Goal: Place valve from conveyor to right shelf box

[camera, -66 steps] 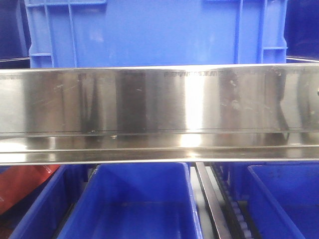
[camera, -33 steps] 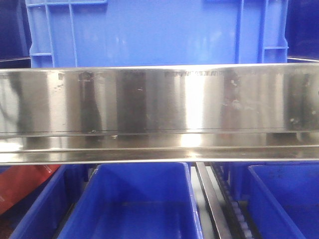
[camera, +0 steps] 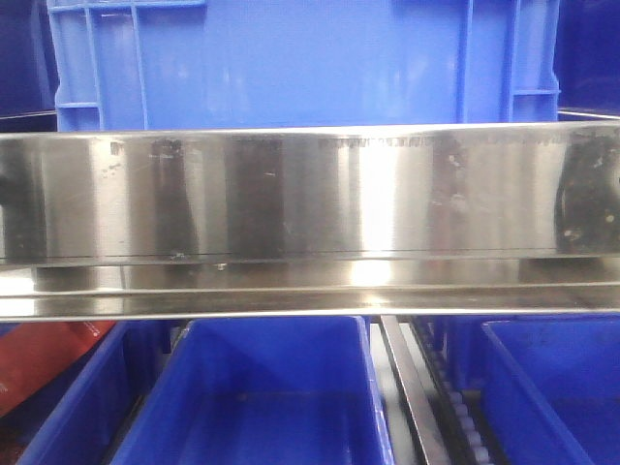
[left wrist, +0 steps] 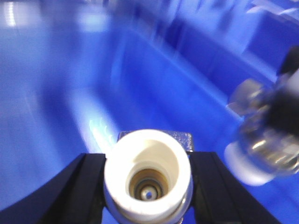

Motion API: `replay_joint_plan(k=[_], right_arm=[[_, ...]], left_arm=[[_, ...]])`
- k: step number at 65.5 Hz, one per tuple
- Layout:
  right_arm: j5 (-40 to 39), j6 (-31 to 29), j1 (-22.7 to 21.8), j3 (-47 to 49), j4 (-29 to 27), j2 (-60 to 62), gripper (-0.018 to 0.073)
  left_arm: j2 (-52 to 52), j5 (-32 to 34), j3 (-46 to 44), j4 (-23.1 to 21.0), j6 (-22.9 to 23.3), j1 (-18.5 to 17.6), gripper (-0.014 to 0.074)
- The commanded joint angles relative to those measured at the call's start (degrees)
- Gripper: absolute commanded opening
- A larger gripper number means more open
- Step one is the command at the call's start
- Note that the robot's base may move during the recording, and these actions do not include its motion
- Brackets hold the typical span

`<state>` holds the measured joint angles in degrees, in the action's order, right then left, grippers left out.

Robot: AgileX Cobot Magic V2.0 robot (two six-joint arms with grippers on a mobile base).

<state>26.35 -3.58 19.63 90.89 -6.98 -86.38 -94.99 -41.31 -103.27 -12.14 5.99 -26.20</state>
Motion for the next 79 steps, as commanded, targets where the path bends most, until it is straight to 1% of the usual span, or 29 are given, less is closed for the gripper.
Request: replay_joint_plan(k=[1,11,15,20,26,33,36,41,43,44,50,53,59,67,75,79], right_arm=[[-4.3,-0.4,0.0,1.1,0.1,-1.8,-0.0163],[-4.9,-0.4,0.0,1.1,0.1,-5.4,-0.0162],[-4.9,-0.4,0.0,1.1,0.1,-6.7,-0.0143],[-4.9,-0.4,0.0,1.1,0.1,-7.8,-0.0082],[-4.9,-0.4,0.0,1.1,0.1,-8.4,0.0029],[-4.9,-0.4,0.0,1.1,0.1,-8.8,0.0147],[-4.9,-0.4,0.0,1.1,0.1,-9.2,0.0204],[-4.7,-0.4,0.0,1.1,0.1,-9.5,0.0297],[-4.6,-0.4,0.0,1.1,0.1,-9.6,0.0338],[-4.5,-0.4,0.0,1.1,0.1,-9.6,0.0353],[-4.1,-0.4,0.0,1.1,0.1,-9.7,0.0440],[-4.0,-0.4,0.0,1.1,0.1,-9.7,0.0465],[-4.0,-0.4,0.0,1.1,0.1,-9.7,0.0512],[-3.8,-0.4,0.0,1.1,0.1,-9.7,0.0516],[-3.8,-0.4,0.0,1.1,0.1,-9.6,0.0517],[-3.8,-0.4,0.0,1.1,0.1,-9.5,0.0500]], left_arm=[[-1.5,1.6,-1.2,0.9,1.7,0.8,-0.0111],[-3.8,1.5,-1.2,2.5,1.7,0.9,-0.0111],[-4.4,1.5,-1.2,2.8,1.7,0.9,-0.0111],[-5.0,1.2,-1.2,4.6,1.7,0.9,-0.0111],[-5.9,0.1,-1.2,7.8,1.7,0.9,-0.0111],[-6.7,-1.3,-1.2,8.0,1.7,0.9,-0.0104],[-6.9,-1.4,-1.2,8.0,1.7,0.9,-0.0078],[-7.6,-1.4,-1.2,7.9,1.7,0.9,0.0007],[-7.6,-1.4,-1.2,7.9,1.7,0.9,0.0048],[-7.6,-1.4,-1.2,7.9,1.7,0.9,0.0080],[-7.7,-1.6,-1.2,7.9,1.7,0.9,0.0205],[-7.7,-1.6,-1.2,7.9,1.7,0.9,0.0266],[-7.7,-1.6,-1.2,7.9,1.7,0.9,0.0355],[-7.7,-1.6,-1.2,7.9,1.7,0.9,0.0405],[-7.6,-1.7,-1.2,7.9,1.7,0.9,0.0406],[-7.5,-1.8,-1.2,7.9,1.7,0.9,0.0401]])
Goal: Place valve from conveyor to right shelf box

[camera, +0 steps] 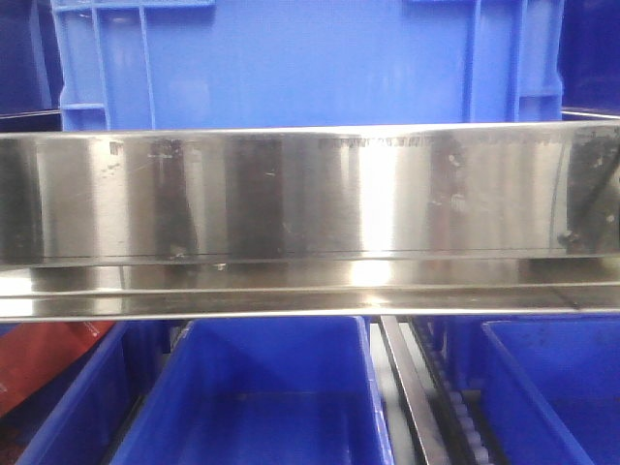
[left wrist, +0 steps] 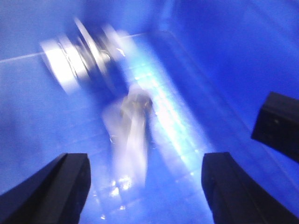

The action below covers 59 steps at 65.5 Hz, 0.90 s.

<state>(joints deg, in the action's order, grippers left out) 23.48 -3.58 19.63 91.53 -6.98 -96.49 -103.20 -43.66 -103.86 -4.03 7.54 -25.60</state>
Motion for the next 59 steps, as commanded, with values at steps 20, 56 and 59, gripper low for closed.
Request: replay_joint_plan(k=[20,56,59], right_arm=[[-1.2,-0.4,-0.1,0.4,0.1,2.5,-0.0098],[-6.2,-0.4,-1.2,-8.8,0.4,15.9,-0.0167],[-7.8,-0.4,-1.2,-11.7,0.4,18.3,-0.0167]], left_arm=[[2.4,1.4,-1.0,1.8,0.2,0.3,0.0085],[23.2,21.4,20.4,3.0,-1.3,0.2,-0.0111],[26.6,25.0,25.0,3.0,-1.3,0.2,-0.0111]])
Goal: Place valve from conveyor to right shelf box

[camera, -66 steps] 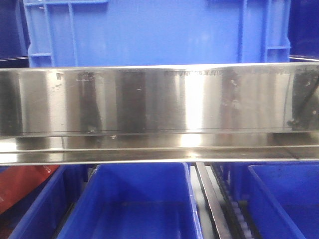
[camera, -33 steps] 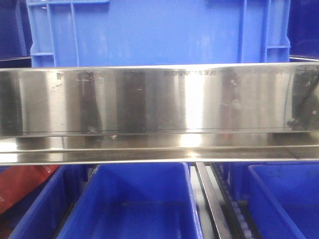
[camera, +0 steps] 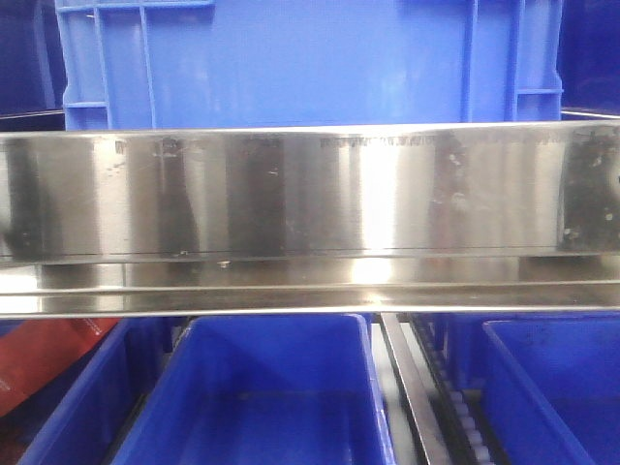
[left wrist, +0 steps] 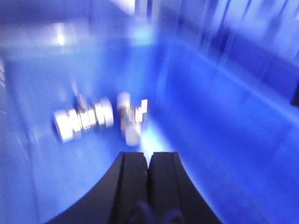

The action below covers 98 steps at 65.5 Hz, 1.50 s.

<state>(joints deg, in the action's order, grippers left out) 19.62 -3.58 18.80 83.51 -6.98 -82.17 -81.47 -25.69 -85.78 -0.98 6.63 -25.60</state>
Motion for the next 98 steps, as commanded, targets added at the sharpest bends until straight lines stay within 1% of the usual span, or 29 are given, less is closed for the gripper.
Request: replay_joint_plan(k=[1,8,16,26,34,42,46,55,66,85,90,94,98], right_arm=[[-4.5,-0.4,-0.3,-4.5,0.5,4.6,-0.0167],[-9.4,-0.4,-0.3,-12.0,1.0,10.3,-0.0167],[-14.1,-0.4,-0.3,-20.7,1.0,17.3,-0.0167],[-17.1,-0.4,-0.3,-30.5,1.0,26.3,-0.0167],[-17.3,-0.4,-0.3,-37.6,1.0,33.6,-0.0167],[-17.3,-0.4,-0.3,-43.6,1.0,40.4,-0.0167],[-17.1,-0.4,-0.3,-46.9,1.0,45.6,-0.0167],[-16.7,-0.4,-0.3,-48.3,1.0,51.6,-0.0167],[-18.1,-0.4,-0.3,-48.3,1.0,54.5,-0.0167],[-17.2,-0.4,-0.5,-48.3,1.0,54.8,-0.0167],[-16.7,-0.4,-1.8,-49.7,1.0,55.5,-0.0167],[-16.7,-0.4,-4.1,-52.8,1.0,56.8,-0.0167],[-17.3,-0.4,-8.1,-56.9,1.0,58.8,-0.0167]], left_arm=[[5.8,8.1,8.3,-0.1,-0.4,0.2,-0.0111],[13.7,15.5,19.0,-0.1,-0.4,0.4,-0.0111],[23.0,20.6,29.7,-0.1,-0.4,0.4,-0.0111],[33.9,21.6,40.1,-0.1,-0.4,0.4,-0.0111],[42.0,21.6,46.7,-0.1,-0.4,0.4,-0.0111],[49.5,21.5,51.3,1.6,-0.4,0.4,-0.0111],[53.8,20.6,52.9,1.6,-0.4,0.4,-0.0111],[58.9,21.2,53.1,1.6,-0.4,0.4,-0.0111],[61.5,22.0,53.1,1.6,-0.4,0.4,-0.0111],[61.6,22.0,53.1,1.6,-0.4,0.4,-0.0111],[61.6,22.0,53.1,1.6,-0.4,0.4,-0.0111],[61.6,22.0,53.1,1.6,-0.4,0.4,-0.0111],[61.6,22.0,53.1,1.6,-0.4,0.4,-0.0111]])
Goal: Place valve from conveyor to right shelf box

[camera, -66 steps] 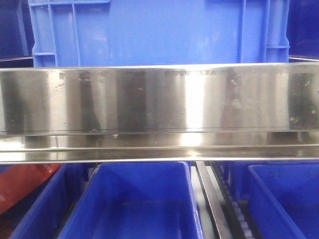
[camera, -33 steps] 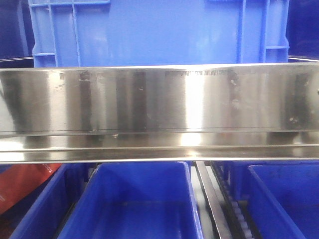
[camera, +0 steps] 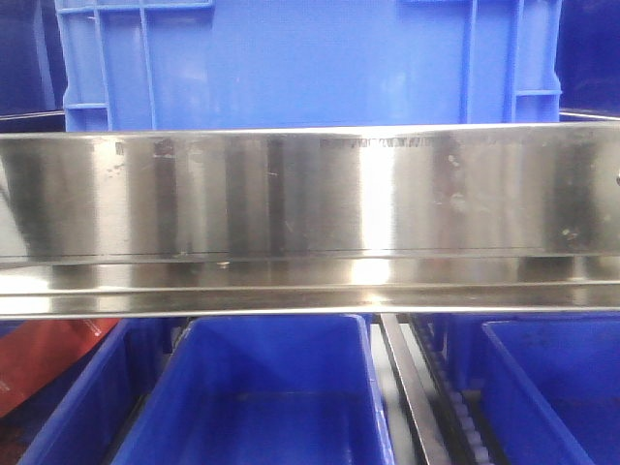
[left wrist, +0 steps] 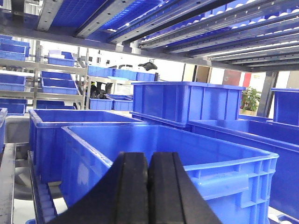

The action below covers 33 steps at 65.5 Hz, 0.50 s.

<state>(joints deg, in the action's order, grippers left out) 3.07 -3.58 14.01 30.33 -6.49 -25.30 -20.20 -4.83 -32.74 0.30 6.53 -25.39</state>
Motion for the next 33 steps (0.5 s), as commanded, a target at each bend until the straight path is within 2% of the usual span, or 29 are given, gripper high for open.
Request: replay_joint_plan(k=[1,14,26,33], right_arm=[[-1.1,-0.4,-4.6,-5.0,0.5,2.6,-0.0167],[-2.2,-0.4,-13.9,-17.5,2.0,10.7,-0.0167],[-7.7,-0.4,-17.6,-27.0,2.0,17.1,-0.0167],[-7.9,-0.4,-18.0,-30.3,2.0,19.6,-0.0167]], left_arm=[[0.3,1.1,0.1,0.3,-0.3,0.2,-0.0111],[0.3,1.1,0.1,0.3,-0.3,0.2,-0.0111],[0.3,1.1,0.1,0.3,-0.3,0.2,-0.0111],[0.3,1.1,0.1,0.3,-0.3,0.2,-0.0111]])
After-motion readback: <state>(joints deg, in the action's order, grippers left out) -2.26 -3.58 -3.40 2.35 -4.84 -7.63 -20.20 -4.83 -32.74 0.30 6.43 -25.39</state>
